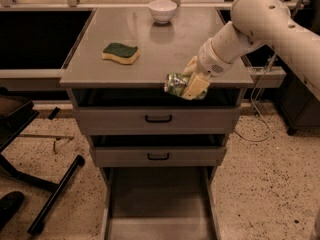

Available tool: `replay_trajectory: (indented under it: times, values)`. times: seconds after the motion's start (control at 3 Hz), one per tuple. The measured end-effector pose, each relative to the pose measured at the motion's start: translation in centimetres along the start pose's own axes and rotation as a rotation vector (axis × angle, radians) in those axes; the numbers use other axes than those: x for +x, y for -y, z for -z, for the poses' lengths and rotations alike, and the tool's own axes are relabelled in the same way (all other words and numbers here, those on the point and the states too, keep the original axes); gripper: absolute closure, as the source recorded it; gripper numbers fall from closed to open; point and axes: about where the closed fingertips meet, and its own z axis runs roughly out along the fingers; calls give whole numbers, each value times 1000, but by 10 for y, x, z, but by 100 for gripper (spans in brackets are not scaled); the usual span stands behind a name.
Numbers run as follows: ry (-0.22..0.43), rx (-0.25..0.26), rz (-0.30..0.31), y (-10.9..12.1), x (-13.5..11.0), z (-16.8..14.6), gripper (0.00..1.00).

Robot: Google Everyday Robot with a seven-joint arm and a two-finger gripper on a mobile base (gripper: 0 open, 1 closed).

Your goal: Place green can into bottom drawer

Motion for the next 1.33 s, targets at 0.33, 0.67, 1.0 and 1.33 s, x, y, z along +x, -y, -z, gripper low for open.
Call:
replay_trajectory:
  times: [0.33, 0.67, 1.0, 1.33]
  values:
    - [0, 0, 0, 0, 0, 0, 100]
    - [-22, 38, 0, 18, -11, 38, 100]
    - [-72, 103, -13, 25, -24, 110, 100]
    - [-101, 137, -36, 12, -34, 165, 100]
